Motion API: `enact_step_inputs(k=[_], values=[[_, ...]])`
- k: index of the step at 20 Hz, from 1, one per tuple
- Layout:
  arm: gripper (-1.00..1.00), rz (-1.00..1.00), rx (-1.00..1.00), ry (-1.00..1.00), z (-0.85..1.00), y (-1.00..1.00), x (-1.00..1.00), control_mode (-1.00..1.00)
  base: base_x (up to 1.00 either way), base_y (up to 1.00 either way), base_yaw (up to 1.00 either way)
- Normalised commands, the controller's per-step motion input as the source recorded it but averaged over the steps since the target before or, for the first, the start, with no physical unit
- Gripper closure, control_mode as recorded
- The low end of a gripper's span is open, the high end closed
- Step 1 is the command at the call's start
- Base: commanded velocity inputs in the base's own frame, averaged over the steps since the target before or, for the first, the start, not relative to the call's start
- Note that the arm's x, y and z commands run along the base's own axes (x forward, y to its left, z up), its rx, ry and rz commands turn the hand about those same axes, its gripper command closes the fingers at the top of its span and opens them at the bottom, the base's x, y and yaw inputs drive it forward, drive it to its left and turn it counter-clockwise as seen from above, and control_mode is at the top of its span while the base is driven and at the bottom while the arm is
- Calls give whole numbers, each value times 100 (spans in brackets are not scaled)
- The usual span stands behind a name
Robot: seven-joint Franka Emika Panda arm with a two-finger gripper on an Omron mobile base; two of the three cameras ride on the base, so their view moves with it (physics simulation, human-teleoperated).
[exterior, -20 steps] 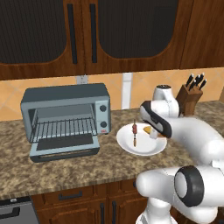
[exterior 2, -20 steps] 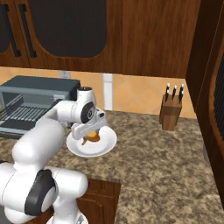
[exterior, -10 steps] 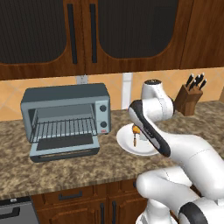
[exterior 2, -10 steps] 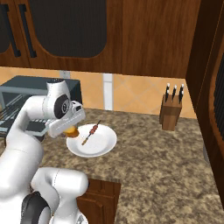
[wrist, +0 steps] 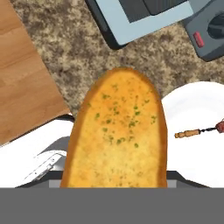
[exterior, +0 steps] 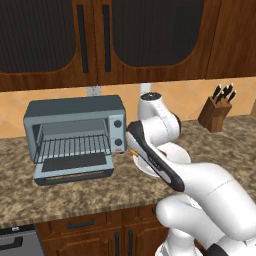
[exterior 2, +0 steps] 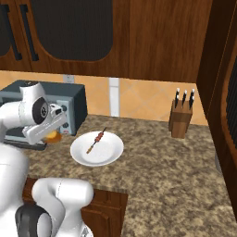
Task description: Pick up the kebab skewer and baguette bread, and place them inside the toaster oven. Close the toaster oven door and start by setting the timer.
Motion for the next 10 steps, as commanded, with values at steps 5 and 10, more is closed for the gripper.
enact_step_inputs(k=[5,10], values=[[100,5,-1,-1,2,75,0,-100,0,0,0],[100,9,0,0,0,74,7,-100,0,0,0]])
